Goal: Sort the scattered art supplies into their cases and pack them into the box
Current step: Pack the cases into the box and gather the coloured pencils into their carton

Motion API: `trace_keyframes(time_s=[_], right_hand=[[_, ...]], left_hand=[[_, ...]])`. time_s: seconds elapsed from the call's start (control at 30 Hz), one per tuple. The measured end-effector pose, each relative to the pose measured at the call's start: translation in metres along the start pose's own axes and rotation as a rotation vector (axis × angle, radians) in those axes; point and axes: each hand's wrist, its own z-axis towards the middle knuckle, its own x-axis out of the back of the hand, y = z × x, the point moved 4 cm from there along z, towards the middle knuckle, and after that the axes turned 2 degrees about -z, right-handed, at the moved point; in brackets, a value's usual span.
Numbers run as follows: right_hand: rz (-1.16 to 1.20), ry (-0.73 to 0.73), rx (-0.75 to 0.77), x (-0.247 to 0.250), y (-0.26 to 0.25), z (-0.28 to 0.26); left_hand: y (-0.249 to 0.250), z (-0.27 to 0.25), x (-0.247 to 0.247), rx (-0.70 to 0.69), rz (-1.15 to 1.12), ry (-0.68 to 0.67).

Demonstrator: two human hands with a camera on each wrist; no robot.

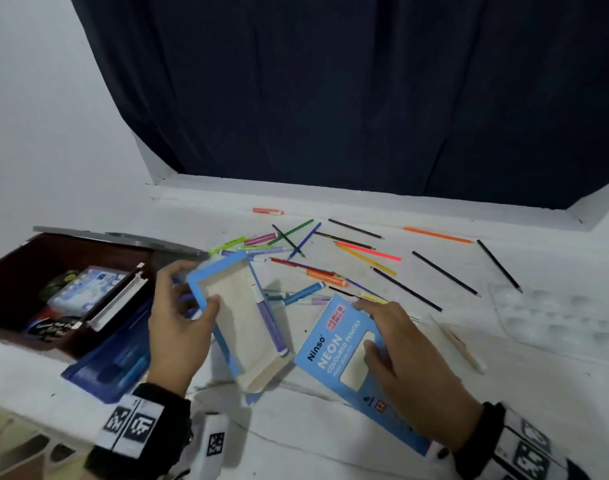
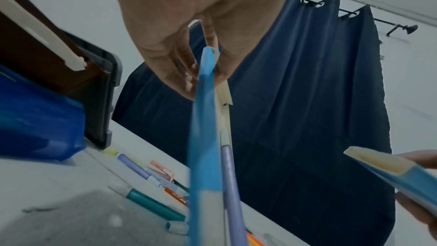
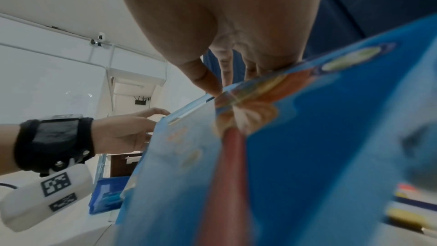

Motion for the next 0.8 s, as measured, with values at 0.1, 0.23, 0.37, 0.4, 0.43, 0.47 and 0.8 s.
trace_keyframes(time_s=[0.1, 0.23, 0.37, 0.4, 0.43, 0.47, 0.8], right_hand=[[-0.035, -0.05, 0.001, -0.019, -0.003, -0.003], [-0.107, -0.129, -0.032, -0.039, -0.008, -0.003], [-0.227, -0.248, -0.075, -0.058, -0.006, -0.012], [-0.267, -0.282, -0.076, -0.062, -0.006, -0.015], [-0.303, -0.312, -0.082, -0.065, -0.007, -0.018], [-0.334, -0.334, -0.089, -0.067, -0.008, -0.021], [-0.493, -0.382, -0.128, -0.082, -0.026, -0.038]], left_hand=[[-0.022, 0.01, 0.004, 0.054, 0.048, -0.04], [-0.041, 0.012, 0.011, 0.102, 0.159, -0.137], [-0.068, 0.007, 0.03, 0.262, 0.253, -0.346], [-0.074, 0.006, 0.036, 0.25, 0.333, -0.434], [-0.075, 0.001, 0.043, 0.242, 0.429, -0.544], [-0.077, -0.003, 0.048, 0.226, 0.52, -0.655], [-0.059, 0.019, 0.011, -0.366, 0.704, -1.016]])
